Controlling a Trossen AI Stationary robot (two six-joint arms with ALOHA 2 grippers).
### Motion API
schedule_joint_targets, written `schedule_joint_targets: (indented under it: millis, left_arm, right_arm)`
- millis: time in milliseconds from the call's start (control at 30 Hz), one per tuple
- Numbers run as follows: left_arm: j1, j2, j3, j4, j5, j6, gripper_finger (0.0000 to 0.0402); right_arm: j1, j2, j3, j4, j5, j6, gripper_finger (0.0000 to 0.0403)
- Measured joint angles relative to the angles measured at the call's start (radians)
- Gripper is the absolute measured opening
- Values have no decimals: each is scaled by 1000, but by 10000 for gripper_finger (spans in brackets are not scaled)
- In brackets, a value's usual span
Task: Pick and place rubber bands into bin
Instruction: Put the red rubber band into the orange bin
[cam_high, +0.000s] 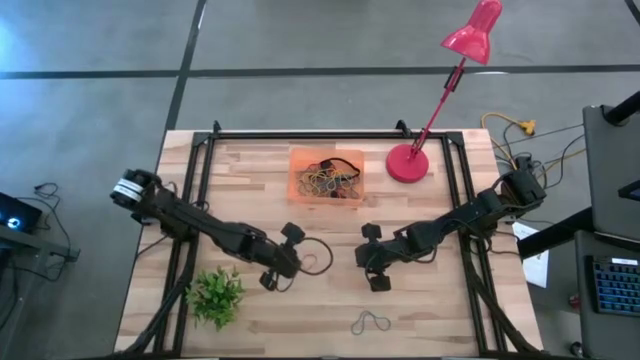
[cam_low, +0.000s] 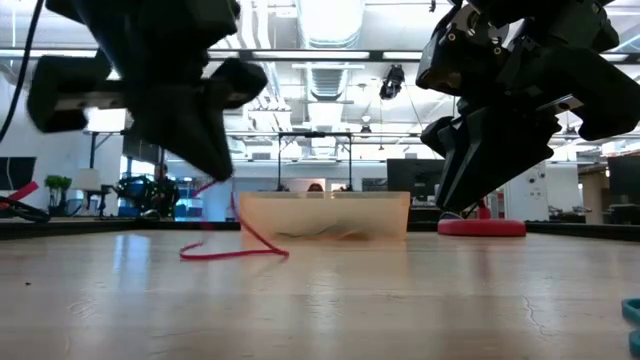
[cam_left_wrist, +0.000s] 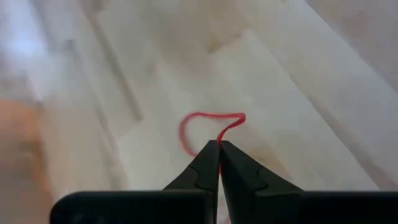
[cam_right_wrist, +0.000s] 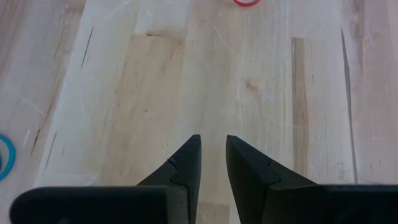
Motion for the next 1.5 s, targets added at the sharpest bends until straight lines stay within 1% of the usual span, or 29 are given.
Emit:
schedule_joint_targets:
  millis: [133,233,400,667,867,1033,1133,1267,1500]
  left_arm:
    - [0,-18,1,8,-20,9,0]
    - [-4,-19,0,7,-81,23,0]
    - [-5,-21,15,11,-233,55,0]
    - [-6,-23,74,33,-495,135,0]
    - [-5,-25,92,115,-651,239,0]
    - [20,-28,113,176,-770,355,0]
    - [59,-39,129,204,-778,410,0]
    - [153,-52,139,229,-763,446,0]
    - [343,-46,134,254,-597,455,0]
  right_arm:
    - [0,0,0,0,-1,0,63]
    - [0,0,0,0,-1,0,63]
    - [0,0,0,0,-1,0,63]
    - [0,0,0,0,0,0,63]
    - [0,0,0,0,0,0,63]
    - [1,0,0,0,0,0,63]
    - [1,0,0,0,1,0,63]
    - [1,0,0,0,1,0,63]
    - [1,0,0,1,1,0,63]
